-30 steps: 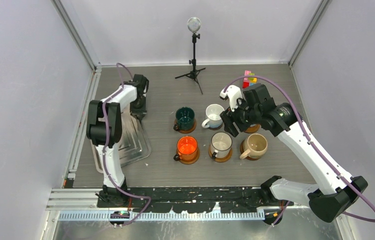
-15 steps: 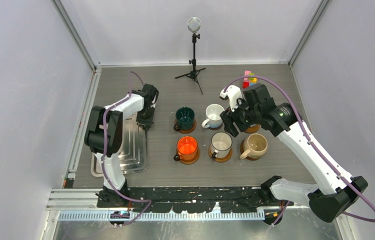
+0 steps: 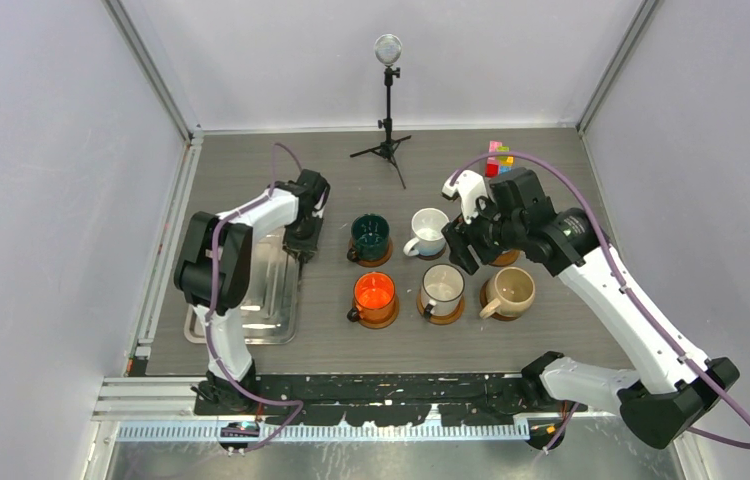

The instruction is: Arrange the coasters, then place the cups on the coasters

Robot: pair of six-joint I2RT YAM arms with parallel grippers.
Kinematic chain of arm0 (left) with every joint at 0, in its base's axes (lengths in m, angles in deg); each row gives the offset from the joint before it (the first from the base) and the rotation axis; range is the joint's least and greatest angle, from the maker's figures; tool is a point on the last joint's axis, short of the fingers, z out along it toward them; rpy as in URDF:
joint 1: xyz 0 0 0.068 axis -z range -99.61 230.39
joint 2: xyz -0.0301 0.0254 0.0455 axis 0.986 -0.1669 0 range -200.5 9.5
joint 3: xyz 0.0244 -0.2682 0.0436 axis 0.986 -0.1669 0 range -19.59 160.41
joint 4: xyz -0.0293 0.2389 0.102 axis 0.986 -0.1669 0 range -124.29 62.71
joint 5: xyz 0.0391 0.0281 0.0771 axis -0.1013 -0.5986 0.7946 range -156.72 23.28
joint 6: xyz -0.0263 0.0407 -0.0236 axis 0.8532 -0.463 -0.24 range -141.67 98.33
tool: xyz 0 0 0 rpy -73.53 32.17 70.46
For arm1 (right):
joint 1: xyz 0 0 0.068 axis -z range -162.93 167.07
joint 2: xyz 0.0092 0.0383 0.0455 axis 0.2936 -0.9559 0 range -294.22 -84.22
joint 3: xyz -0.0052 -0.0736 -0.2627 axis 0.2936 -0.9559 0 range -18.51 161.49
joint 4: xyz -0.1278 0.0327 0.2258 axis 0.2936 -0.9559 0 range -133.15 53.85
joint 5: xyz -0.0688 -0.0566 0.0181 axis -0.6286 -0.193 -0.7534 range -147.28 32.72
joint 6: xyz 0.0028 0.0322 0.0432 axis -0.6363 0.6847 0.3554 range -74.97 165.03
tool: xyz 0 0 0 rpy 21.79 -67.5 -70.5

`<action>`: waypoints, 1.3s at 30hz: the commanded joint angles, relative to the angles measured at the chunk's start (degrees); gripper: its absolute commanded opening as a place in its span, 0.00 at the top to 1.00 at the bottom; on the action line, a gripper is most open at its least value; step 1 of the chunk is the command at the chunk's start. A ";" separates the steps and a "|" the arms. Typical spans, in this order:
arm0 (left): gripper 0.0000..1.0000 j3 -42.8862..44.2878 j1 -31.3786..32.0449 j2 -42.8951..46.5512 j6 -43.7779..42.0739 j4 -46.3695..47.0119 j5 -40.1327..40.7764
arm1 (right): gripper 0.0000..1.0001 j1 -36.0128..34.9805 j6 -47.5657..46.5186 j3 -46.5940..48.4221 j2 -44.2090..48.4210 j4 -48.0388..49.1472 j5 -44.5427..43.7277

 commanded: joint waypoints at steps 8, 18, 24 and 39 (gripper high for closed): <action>0.02 12.18 -2.49 6.90 -0.81 -8.24 -6.43 | 0.23 0.54 2.57 3.31 0.49 1.74 -0.85; 0.00 41.29 -16.19 5.68 -9.18 -29.27 -24.51 | 0.19 14.75 8.83 12.69 -7.99 1.93 6.71; 0.00 37.57 -23.78 9.16 -15.18 -33.58 -31.52 | 0.19 28.11 10.83 17.42 -13.11 0.10 11.44; 0.00 14.12 -25.39 22.96 -16.73 -26.94 -29.46 | 0.19 48.45 12.53 16.16 -17.81 -0.69 14.60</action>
